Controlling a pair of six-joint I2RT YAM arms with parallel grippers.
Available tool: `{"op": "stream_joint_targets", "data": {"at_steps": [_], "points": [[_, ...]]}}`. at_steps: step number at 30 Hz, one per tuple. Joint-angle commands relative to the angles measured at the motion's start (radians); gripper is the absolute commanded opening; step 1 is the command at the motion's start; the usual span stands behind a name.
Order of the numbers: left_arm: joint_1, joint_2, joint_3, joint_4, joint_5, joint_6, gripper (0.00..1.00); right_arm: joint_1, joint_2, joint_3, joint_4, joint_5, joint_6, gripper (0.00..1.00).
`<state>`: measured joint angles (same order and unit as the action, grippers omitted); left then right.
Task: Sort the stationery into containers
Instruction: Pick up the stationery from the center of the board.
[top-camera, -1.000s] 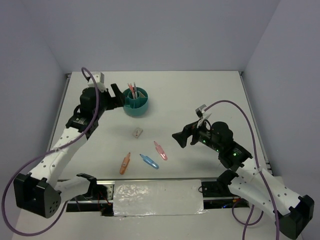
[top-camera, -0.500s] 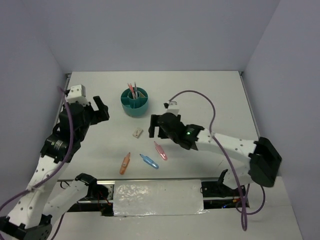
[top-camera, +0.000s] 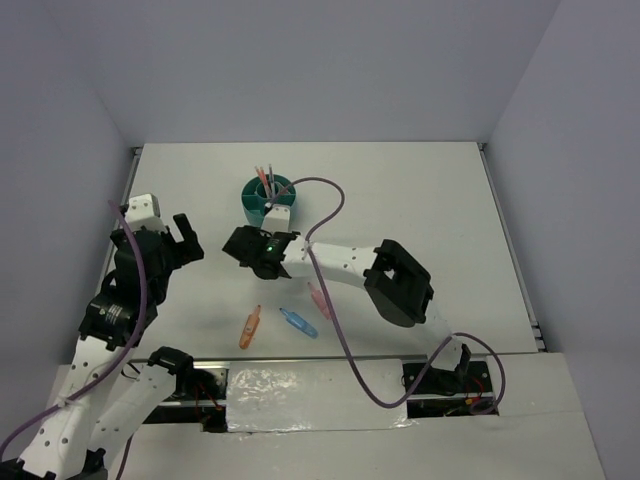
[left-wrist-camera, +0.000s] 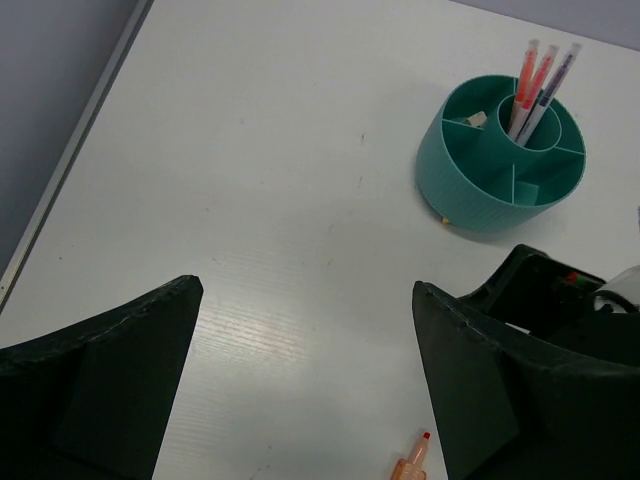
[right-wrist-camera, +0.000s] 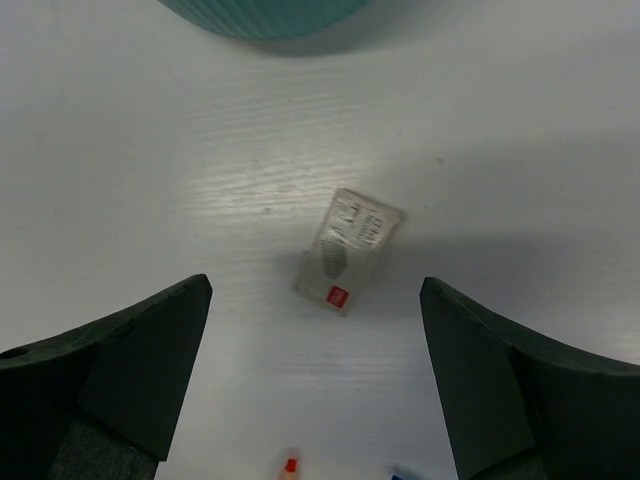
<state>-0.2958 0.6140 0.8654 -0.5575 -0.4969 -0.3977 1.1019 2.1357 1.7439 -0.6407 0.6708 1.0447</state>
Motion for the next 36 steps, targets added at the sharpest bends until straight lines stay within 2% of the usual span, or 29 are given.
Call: {"op": "stream_joint_targets", "data": {"at_steps": [1,12,16,19,20,23,24,25,27,28,31,34,35,36], "points": [[0.006,-0.01,0.0,0.033,0.026,0.036,0.99,0.007,0.027,0.046,-0.114,0.108,0.09,0.92],[0.006,-0.026,-0.005,0.041,0.074,0.048,0.99,-0.002,0.136,0.04,-0.067,0.041,0.072,0.86],[0.006,-0.026,-0.006,0.041,0.08,0.048,0.99,-0.007,0.141,-0.001,0.009,0.004,0.043,0.82],[0.006,-0.023,-0.005,0.041,0.081,0.049,1.0,-0.011,0.145,-0.012,0.0,0.003,0.052,0.62],[0.006,-0.023,-0.005,0.041,0.081,0.049,0.99,-0.008,0.132,-0.023,-0.001,0.004,0.055,0.51],[0.006,-0.025,-0.006,0.044,0.084,0.048,0.99,-0.01,0.064,-0.119,0.056,-0.005,0.057,0.37],[0.006,-0.025,-0.009,0.045,0.089,0.043,0.99,-0.01,0.04,-0.153,0.123,-0.01,0.052,0.35],[0.006,-0.02,-0.009,0.047,0.096,0.04,0.99,-0.01,-0.018,-0.243,0.184,-0.017,-0.009,0.27],[0.006,-0.013,-0.012,0.063,0.15,0.034,0.99,-0.01,-0.081,-0.344,0.359,-0.069,-0.131,0.2],[0.006,0.001,-0.014,0.073,0.182,0.037,0.99,-0.01,-0.133,-0.425,0.5,-0.085,-0.238,0.16],[0.007,0.048,0.003,0.071,0.279,-0.007,0.99,-0.01,-0.244,-0.57,0.694,-0.105,-0.422,0.12],[0.007,0.087,-0.003,0.091,0.449,-0.101,0.99,-0.002,-0.411,-0.778,0.955,-0.224,-0.619,0.13],[0.007,0.096,-0.017,0.106,0.568,-0.159,0.99,0.009,-0.456,-0.828,1.01,-0.267,-0.655,0.13],[0.006,0.11,-0.031,0.16,0.628,-0.197,0.99,0.01,-0.54,-0.91,1.085,-0.293,-0.708,0.14]]}}
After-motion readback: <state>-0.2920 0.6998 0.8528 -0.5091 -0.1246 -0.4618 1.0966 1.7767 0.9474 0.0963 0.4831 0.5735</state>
